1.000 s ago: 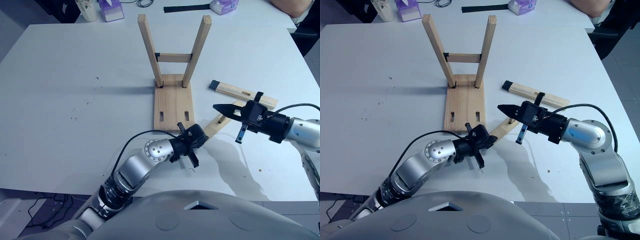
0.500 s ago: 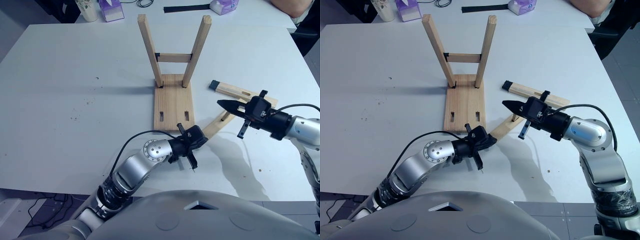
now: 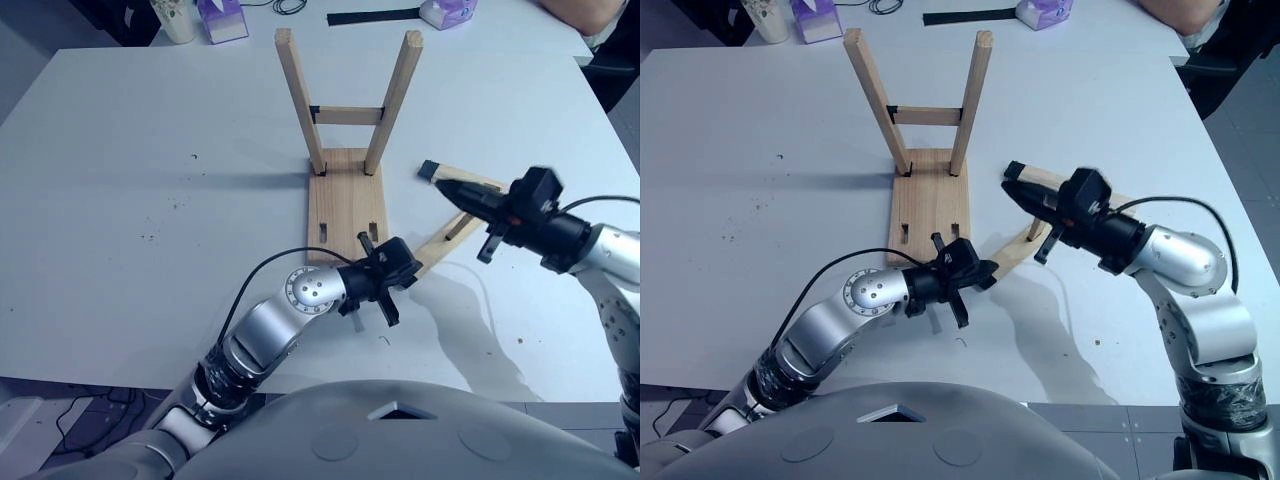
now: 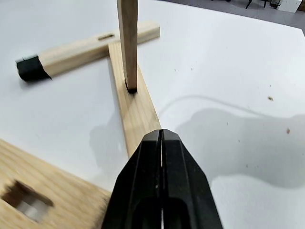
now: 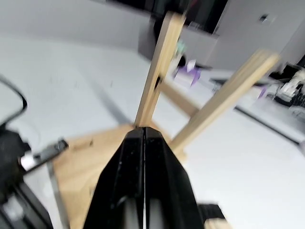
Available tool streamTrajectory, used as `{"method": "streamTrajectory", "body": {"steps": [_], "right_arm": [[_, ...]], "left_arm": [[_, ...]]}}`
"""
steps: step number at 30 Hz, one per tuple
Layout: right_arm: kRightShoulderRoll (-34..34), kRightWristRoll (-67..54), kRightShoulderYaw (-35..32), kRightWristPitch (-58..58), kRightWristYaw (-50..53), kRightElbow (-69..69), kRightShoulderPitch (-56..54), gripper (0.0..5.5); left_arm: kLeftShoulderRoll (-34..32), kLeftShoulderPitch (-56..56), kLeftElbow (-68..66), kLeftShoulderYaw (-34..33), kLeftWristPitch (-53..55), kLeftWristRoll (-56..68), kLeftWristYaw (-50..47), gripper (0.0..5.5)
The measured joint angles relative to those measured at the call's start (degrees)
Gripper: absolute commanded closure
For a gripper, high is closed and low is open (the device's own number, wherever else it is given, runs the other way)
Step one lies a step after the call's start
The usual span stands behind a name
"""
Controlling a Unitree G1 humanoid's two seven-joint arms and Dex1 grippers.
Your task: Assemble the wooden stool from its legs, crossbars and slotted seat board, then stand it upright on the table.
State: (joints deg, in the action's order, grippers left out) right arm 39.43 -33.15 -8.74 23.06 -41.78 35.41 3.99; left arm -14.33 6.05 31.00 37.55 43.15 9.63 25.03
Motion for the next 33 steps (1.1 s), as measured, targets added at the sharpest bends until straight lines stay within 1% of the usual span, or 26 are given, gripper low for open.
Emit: {"method": "streamTrajectory", "body": {"steps": [2, 4, 6, 8, 12, 16, 20, 23, 26, 33], "right_arm": [[-0.10, -2.28, -0.93, 2.12, 1.16, 0.93, -0.88, 5.50], [0.15, -2.10, -0.87, 2.41, 1.14, 1.46, -0.54, 5.50], [1.41, 0.59, -0.02, 1.52, 0.44, 2.02, 0.42, 5.50], [2.18, 4.01, 2.24, -0.35, -0.92, 2.16, 2.18, 5.50], [2.02, 8.16, 4.75, -3.09, -1.27, 2.53, 3.71, 4.85], [1.38, 11.78, 5.09, -5.95, -0.48, 1.72, 3.65, 4.14], [1.44, 12.00, 4.12, -7.32, -0.86, -0.56, 3.40, 3.52], [2.15, 12.06, 3.16, -7.72, -1.88, -1.34, 3.66, 3.52], [3.42, 12.67, 0.69, -8.60, -2.53, -2.74, 4.28, 3.52], [3.30, 14.80, 0.45, -11.42, -2.96, -5.53, 6.29, 3.52]], "left_arm": [[0.66, 1.43, 0.71, -0.48, 0.24, 0.00, -0.02, 5.47], [0.95, 1.96, 0.85, -0.50, 0.33, -0.01, -0.02, 5.47], [0.86, 2.04, 0.14, -0.01, -0.03, -0.75, -0.02, 5.47], [0.07, 2.02, -1.15, 0.81, -0.41, -2.11, -0.05, 5.47], [-1.02, 1.89, -2.24, 1.03, -0.99, -2.95, 0.04, 5.50], [-1.07, 1.92, -2.77, 1.03, -1.42, -3.39, 0.16, 5.50], [-0.76, 2.08, -3.52, 1.67, -1.67, -4.53, -0.02, 5.50], [-0.08, 2.66, -4.40, 2.96, -2.41, -6.24, -0.38, 5.50], [2.02, 4.60, -6.03, 4.00, -3.07, -8.44, -1.29, 5.50], [3.52, 5.07, -8.46, 4.73, -3.94, -10.51, -1.82, 5.50]]}}
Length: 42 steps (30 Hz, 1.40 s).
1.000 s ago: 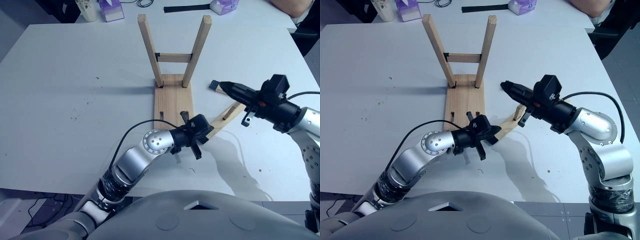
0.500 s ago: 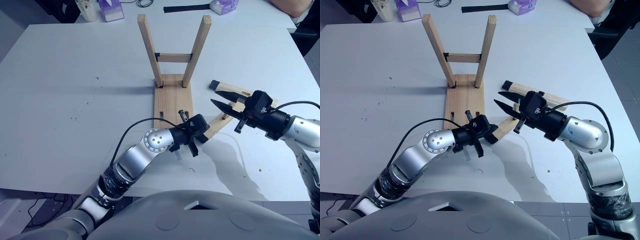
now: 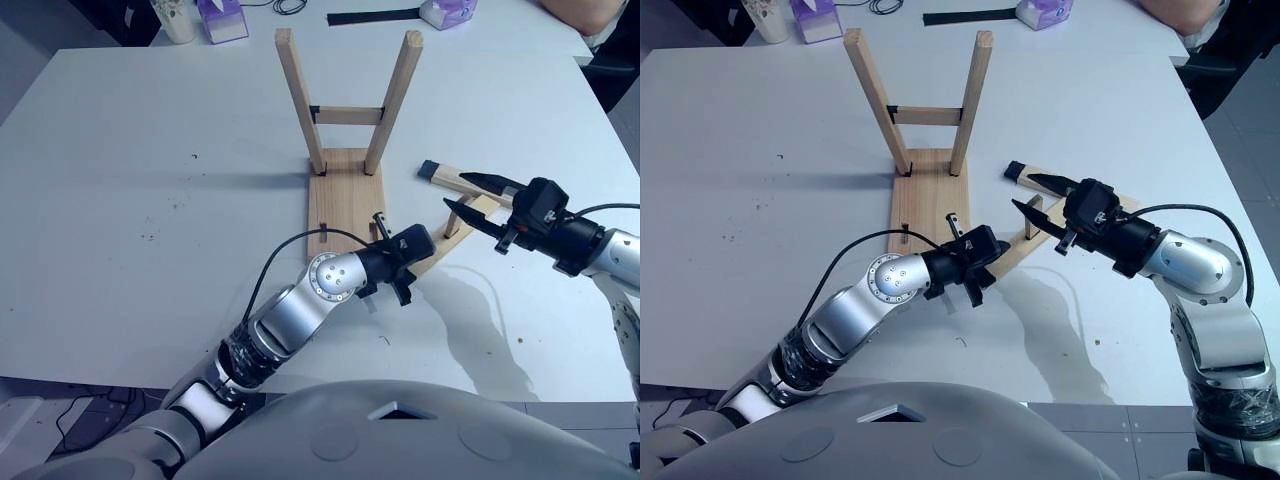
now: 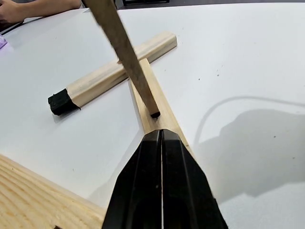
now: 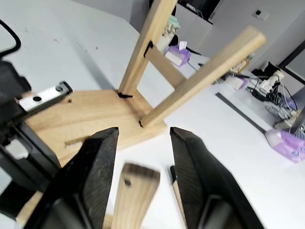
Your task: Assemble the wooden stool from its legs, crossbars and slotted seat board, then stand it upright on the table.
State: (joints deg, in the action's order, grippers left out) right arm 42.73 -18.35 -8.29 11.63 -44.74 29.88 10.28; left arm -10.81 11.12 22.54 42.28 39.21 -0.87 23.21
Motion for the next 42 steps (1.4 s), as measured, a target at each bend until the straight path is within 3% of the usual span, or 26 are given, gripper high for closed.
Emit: {"method": "streamTrajectory", "body": {"steps": [13, 42], "right_arm": [[-1.88, 2.22, 1.50, -1.84, 0.51, -3.33, -0.09, 3.52], [-2.14, 2.72, 0.74, -2.42, 1.20, -5.53, -0.44, 3.52]], "left_arm": [[-0.21, -3.17, -2.42, 3.03, 0.04, -1.86, 0.26, 5.50], [-0.09, -5.06, -0.46, 2.49, 2.27, -1.82, 1.16, 5.50]]}}
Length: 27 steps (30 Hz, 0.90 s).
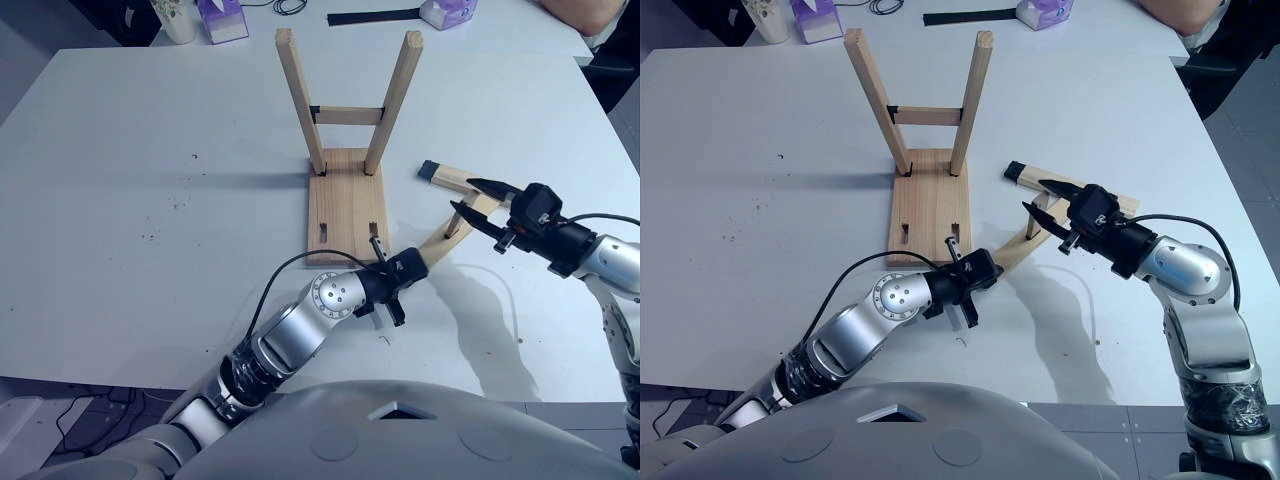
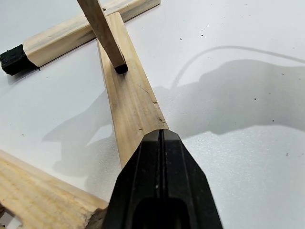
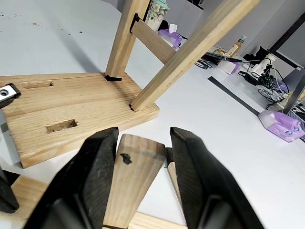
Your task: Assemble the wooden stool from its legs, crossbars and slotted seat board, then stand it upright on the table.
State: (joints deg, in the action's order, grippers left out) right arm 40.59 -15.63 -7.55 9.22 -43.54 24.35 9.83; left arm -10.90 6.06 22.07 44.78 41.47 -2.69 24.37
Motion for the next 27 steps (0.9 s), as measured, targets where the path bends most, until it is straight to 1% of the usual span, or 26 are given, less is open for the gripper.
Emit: {"method": "streamTrajectory", "body": {"steps": [15, 27], "right_arm": [[0.12, -0.10, -0.82, -0.30, -0.26, -0.50, -0.19, 3.52], [-1.03, -6.78, -0.92, 5.56, 1.00, 6.61, -2.63, 3.52]], "left_arm": [[0.02, -0.06, 0.06, -0.11, 0.11, 0.03, 0.23, 5.50], [0.17, 0.00, -0.03, -0.30, 0.15, 0.37, 0.70, 5.50]]}}
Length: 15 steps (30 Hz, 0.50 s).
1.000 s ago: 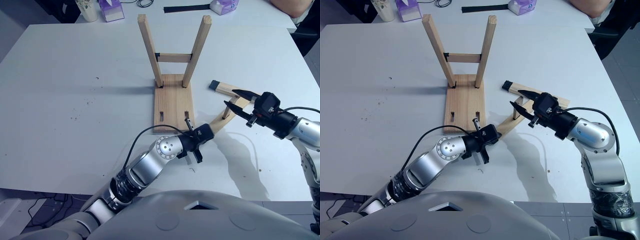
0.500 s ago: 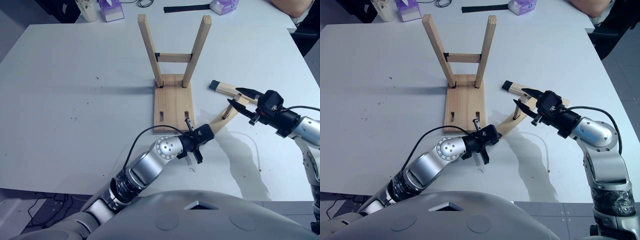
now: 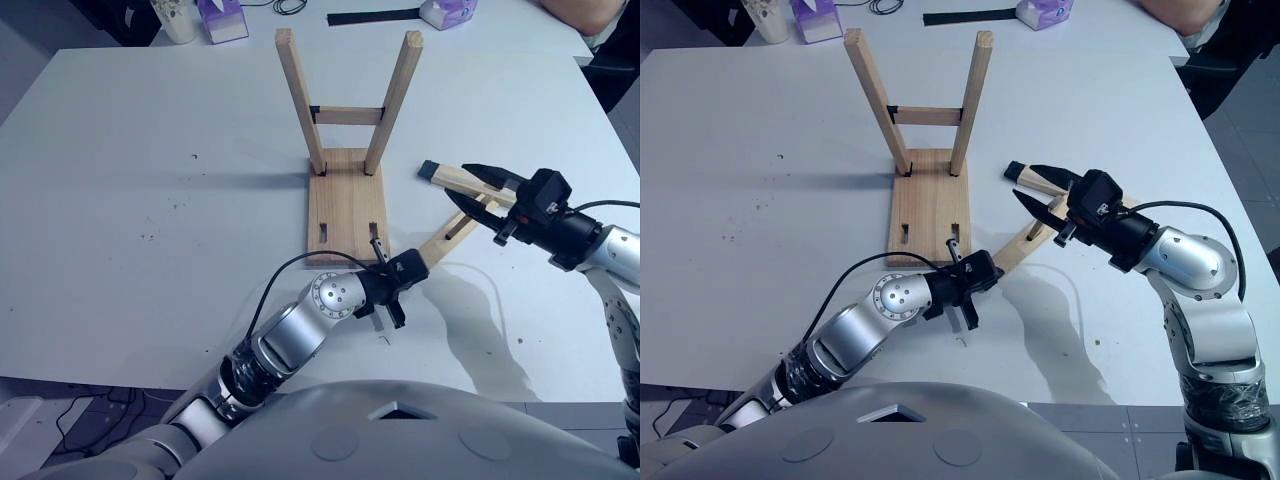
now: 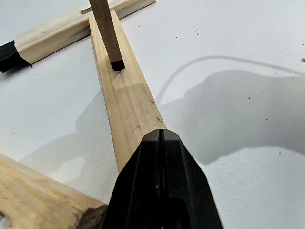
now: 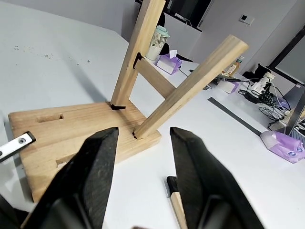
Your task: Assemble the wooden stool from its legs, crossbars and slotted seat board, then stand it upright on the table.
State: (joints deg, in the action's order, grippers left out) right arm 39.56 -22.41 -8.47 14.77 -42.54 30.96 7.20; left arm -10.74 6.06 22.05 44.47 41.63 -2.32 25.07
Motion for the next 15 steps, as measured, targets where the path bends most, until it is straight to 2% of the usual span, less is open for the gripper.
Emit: {"method": "streamTrajectory", "body": {"steps": [7, 12, 15], "right_arm": [[-3.87, -10.11, -1.53, 9.25, 5.52, 1.27, -6.57, 3.52], [-5.75, -14.61, -2.60, 13.47, 8.61, -0.05, -10.62, 4.25], [-5.81, -15.09, -2.75, 14.40, 9.15, -1.04, -11.34, 4.25]], "left_arm": [[0.44, 0.04, 0.00, -0.08, 0.39, 0.00, -0.10, 5.50], [1.22, 0.17, -0.05, -0.12, 1.06, -0.02, -0.14, 5.50], [1.22, 0.17, -0.10, -0.11, 1.13, -0.04, -0.14, 5.50]]}}
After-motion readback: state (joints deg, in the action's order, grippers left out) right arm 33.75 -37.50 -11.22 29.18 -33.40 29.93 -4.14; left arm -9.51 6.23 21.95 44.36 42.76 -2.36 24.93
